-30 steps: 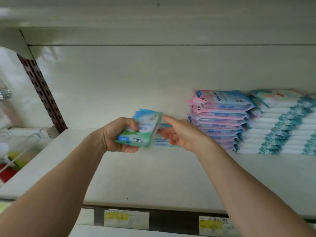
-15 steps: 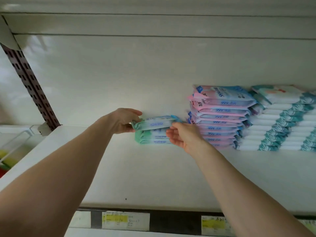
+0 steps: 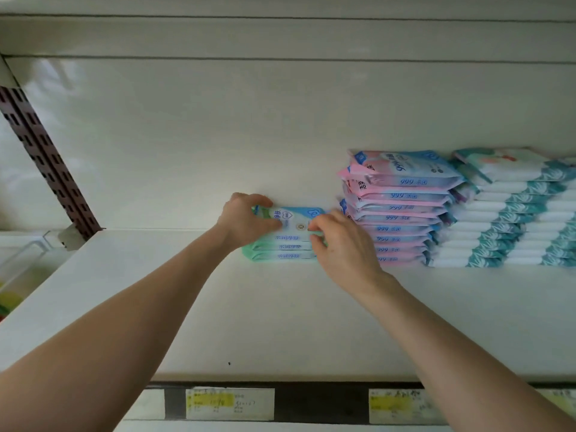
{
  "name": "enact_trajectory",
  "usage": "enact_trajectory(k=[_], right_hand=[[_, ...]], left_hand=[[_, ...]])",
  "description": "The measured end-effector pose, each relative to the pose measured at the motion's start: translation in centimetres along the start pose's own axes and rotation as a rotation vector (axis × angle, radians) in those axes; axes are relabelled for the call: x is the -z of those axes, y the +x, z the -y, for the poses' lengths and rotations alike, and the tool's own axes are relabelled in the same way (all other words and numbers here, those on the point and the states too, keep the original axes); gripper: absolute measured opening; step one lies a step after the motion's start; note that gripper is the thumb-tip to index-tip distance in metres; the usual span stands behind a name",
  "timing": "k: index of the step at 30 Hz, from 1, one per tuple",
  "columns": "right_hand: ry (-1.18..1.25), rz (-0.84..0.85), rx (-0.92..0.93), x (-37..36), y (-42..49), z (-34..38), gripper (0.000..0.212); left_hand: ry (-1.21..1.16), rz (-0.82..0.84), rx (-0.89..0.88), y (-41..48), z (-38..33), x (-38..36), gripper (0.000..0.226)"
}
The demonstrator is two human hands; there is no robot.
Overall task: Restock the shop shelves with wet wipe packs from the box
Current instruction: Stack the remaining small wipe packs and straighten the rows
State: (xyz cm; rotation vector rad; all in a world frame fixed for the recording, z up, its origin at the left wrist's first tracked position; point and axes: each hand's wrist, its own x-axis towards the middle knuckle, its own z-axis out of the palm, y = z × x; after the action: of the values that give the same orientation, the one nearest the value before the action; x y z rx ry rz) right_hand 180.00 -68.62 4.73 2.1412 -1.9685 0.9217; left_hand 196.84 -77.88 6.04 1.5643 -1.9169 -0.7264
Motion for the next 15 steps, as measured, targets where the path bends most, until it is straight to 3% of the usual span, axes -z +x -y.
enact_trajectory(k=[2, 5, 15], right_hand=[[-0.117, 0.079, 0.116, -0.7, 0.4, 0.1, 0.022], [-0.297, 0.172, 0.109, -1.2, 1.2, 0.2, 0.031], [-0.411, 0.234, 0.042, 0.3, 2.2, 1.0, 0.036]], left_hand=[[0.129, 0.073, -0.045, -0.7, -0.2, -0.4, 0.052], [0.205, 0.071, -0.041, -0.9, -0.3, -0.9, 0.049], [0.341, 0.034, -0.01, -1.4, -1.8, -0.9, 0.045]])
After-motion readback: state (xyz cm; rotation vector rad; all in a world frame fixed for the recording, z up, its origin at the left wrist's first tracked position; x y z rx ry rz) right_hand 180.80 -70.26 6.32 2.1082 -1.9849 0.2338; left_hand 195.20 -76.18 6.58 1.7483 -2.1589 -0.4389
